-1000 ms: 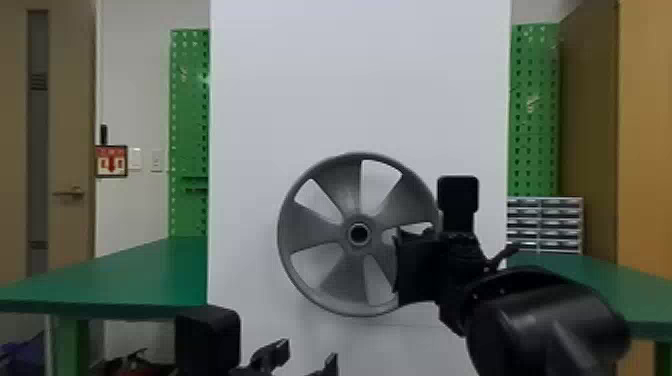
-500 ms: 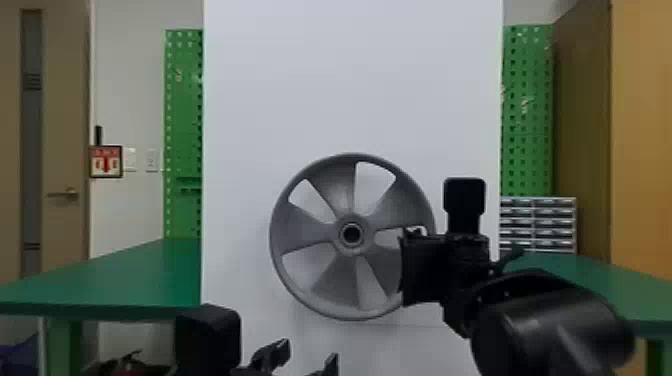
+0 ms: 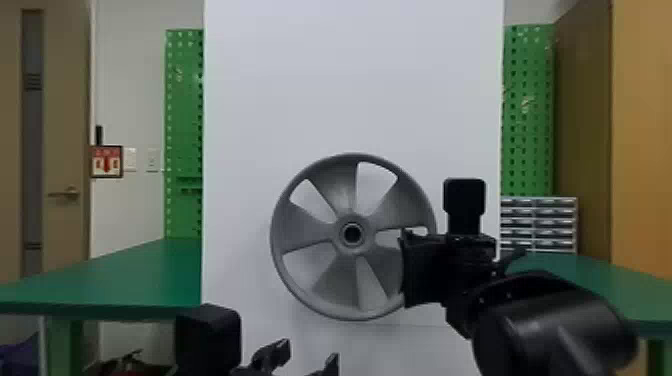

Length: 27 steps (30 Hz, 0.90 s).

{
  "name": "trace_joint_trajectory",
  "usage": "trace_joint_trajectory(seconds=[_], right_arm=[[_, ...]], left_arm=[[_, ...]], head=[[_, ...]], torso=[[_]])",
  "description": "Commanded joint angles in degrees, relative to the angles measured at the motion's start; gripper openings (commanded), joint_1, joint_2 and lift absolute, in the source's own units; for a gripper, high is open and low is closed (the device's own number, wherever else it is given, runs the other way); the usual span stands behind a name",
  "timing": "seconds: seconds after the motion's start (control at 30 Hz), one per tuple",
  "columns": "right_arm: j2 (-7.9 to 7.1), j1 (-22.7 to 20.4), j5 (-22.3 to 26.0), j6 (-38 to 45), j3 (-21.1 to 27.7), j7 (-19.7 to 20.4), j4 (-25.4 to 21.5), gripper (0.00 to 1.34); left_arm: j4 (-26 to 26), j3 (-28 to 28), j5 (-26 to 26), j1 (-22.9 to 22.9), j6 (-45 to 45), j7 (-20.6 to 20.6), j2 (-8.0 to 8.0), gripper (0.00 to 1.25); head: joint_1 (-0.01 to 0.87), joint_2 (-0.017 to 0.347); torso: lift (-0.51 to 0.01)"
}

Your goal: Hold the wheel and insert it

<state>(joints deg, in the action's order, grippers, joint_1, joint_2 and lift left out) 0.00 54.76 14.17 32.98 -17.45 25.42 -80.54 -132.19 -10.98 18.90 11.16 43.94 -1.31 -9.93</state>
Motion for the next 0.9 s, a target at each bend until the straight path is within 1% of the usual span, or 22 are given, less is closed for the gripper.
trace_joint_trajectory(seconds=[0.0,0.87], right_arm=[[0.05,0.0,-0.19,-0.19,0.05,-0.37,0.04,1.34],[0.05,-0.44,0.25,-0.55,0.05,-0.64,-0.32,1.34]], left_arm=[[0.0,0.0,0.0,0.0,0.0,0.0,0.0,0.72],[0.0,0.17,0.09,-0.18,0.0,0.0,0.0,0.72]], head=[[0.005,0.11],[0.005,0.11]], torso=[[-0.479],[-0.479]])
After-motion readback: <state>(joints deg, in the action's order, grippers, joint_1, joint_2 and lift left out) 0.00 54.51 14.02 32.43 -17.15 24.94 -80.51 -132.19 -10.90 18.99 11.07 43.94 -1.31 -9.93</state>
